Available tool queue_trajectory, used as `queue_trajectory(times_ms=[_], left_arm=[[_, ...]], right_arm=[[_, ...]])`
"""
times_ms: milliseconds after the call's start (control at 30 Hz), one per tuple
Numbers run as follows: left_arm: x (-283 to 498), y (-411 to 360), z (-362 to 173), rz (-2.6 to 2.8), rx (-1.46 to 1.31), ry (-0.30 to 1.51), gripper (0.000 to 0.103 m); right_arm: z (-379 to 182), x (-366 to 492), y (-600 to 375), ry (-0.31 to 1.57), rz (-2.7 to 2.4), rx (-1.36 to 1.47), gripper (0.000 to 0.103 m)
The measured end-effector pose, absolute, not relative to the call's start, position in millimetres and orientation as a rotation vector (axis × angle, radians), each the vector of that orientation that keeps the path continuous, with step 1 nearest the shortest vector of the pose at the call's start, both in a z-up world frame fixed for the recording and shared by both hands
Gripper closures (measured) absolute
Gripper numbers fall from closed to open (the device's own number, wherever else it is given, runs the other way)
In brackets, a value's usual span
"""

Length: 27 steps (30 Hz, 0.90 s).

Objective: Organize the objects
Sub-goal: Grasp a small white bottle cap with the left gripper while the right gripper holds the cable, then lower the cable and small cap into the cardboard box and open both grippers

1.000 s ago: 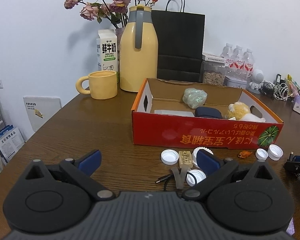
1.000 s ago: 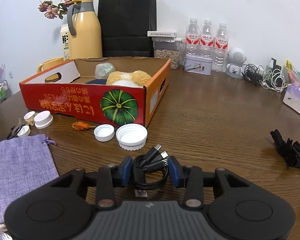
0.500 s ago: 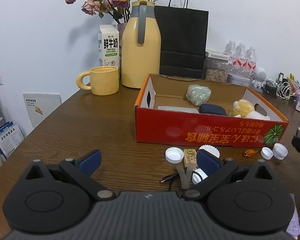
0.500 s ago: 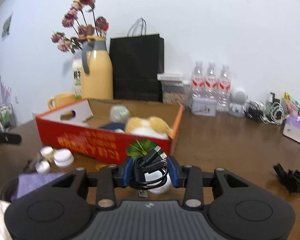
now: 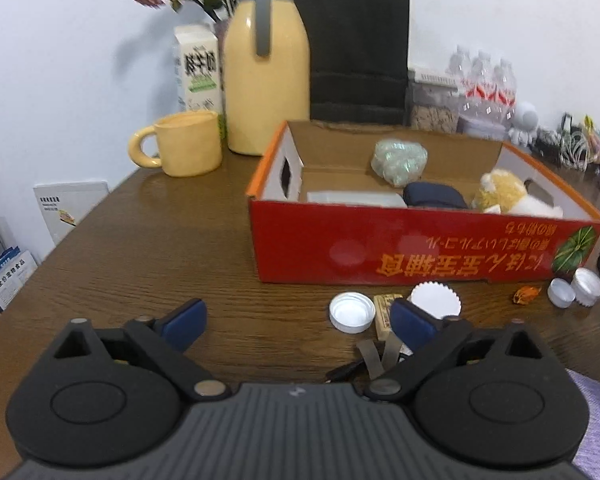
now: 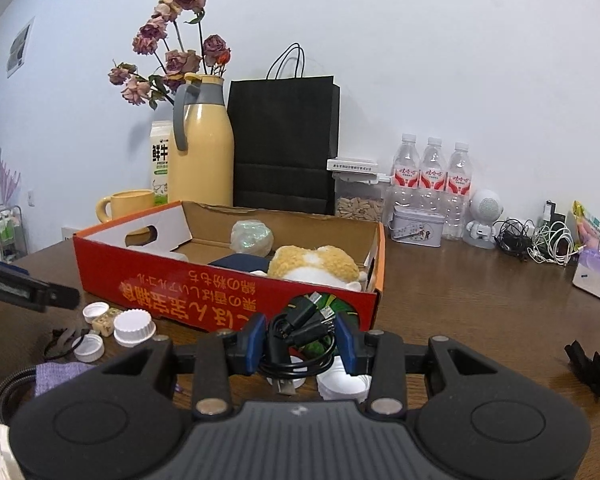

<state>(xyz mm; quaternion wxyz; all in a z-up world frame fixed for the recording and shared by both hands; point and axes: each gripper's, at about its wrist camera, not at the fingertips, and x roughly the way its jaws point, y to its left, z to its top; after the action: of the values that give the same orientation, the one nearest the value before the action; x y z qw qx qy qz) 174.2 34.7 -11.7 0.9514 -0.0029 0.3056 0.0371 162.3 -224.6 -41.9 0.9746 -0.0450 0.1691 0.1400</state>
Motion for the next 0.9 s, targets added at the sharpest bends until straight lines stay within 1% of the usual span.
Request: queue_trajectory(times_ms=[33, 100, 300, 433, 700, 767, 800, 833, 900], left_arm=[[178.9, 33.8, -14.3, 0.070, 0.000, 0.638, 0.013], [186.7, 33.1, -18.7, 0.067, 0.001, 0.664, 0.019], [194.7, 35.5, -21.5, 0.037, -0.016, 0.659, 0.025], [193.2, 41.5, -22.5, 0.028, -0.057, 0.661, 0.031], [194.1, 37.3, -26.4, -0.001, -0.032, 0.675, 0.031], [196.8, 34.6, -27.2, -0.007, -0.022, 0.674, 0.035], [197.9, 33.2, -27.5, -0.007, -0.015, 0.669, 0.043], [198.3, 32.0, -28.0, -0.006, -0.007, 0.661, 0.057], [196.0, 30.1, -28.2, -0.029, -0.005, 0.647, 0.074]], right_arm=[[-42.1, 162.1, -224.8, 0.341, 0.283, -0.090, 0.067], [-42.3, 161.7, -224.9, 0.340, 0.284, -0.090, 0.067], [-42.1, 160.8, -223.9, 0.336, 0.283, -0.095, 0.067], [-42.0, 159.9, -224.2, 0.332, 0.278, -0.092, 0.067], [-42.0, 160.5, -223.7, 0.337, 0.272, -0.094, 0.067], [-42.0, 160.5, -224.0, 0.337, 0.269, -0.092, 0.067], [-42.1, 160.4, -224.1, 0.338, 0.268, -0.092, 0.067], [-42.1, 160.6, -223.9, 0.338, 0.267, -0.092, 0.067], [-42.1, 160.2, -223.7, 0.337, 0.263, -0.092, 0.067]])
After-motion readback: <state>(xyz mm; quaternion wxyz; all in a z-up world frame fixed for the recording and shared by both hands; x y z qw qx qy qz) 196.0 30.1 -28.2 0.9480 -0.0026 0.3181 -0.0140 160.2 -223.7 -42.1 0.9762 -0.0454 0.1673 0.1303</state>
